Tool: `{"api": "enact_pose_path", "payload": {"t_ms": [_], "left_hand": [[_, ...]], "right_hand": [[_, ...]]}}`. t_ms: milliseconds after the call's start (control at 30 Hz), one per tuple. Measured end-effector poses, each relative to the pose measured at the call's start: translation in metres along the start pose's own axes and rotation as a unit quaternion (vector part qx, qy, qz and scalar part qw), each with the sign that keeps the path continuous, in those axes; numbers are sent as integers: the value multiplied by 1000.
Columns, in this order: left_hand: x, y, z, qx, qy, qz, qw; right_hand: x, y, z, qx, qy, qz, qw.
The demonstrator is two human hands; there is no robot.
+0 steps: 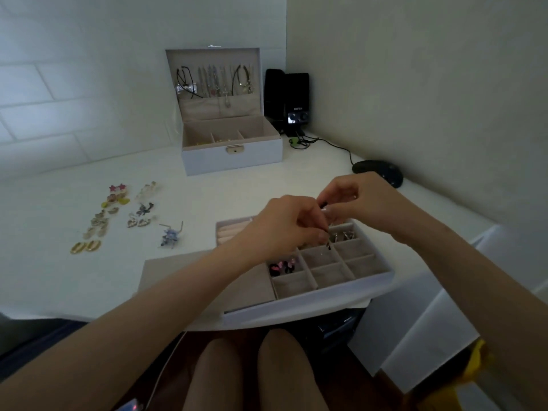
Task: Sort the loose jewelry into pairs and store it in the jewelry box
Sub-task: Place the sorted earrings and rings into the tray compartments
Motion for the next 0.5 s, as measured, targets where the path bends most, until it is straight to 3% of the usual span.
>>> {"api": "enact_pose_path", "payload": {"t_ms": [200,333,500], "left_hand": [[4,11,-2,-103,32,31,994],[10,14,1,-220,70,47,972],[13,15,-4,-269,74,35,960]], "right_hand": [[6,0,6,-17,-4,2,1000],[7,3,5,-29,-10,-2,1000],[11,5,4,-27,-13,-6,1000]]}}
Point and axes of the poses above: each hand's wrist, its own x-axis away from the middle knuckle, its own y-axis out of the palm, z = x × y, the point moved 5 cm from there along -x, towards the middle knuckle, and after that the axes turned 9 degrees about -y, right-handed, at the moved point
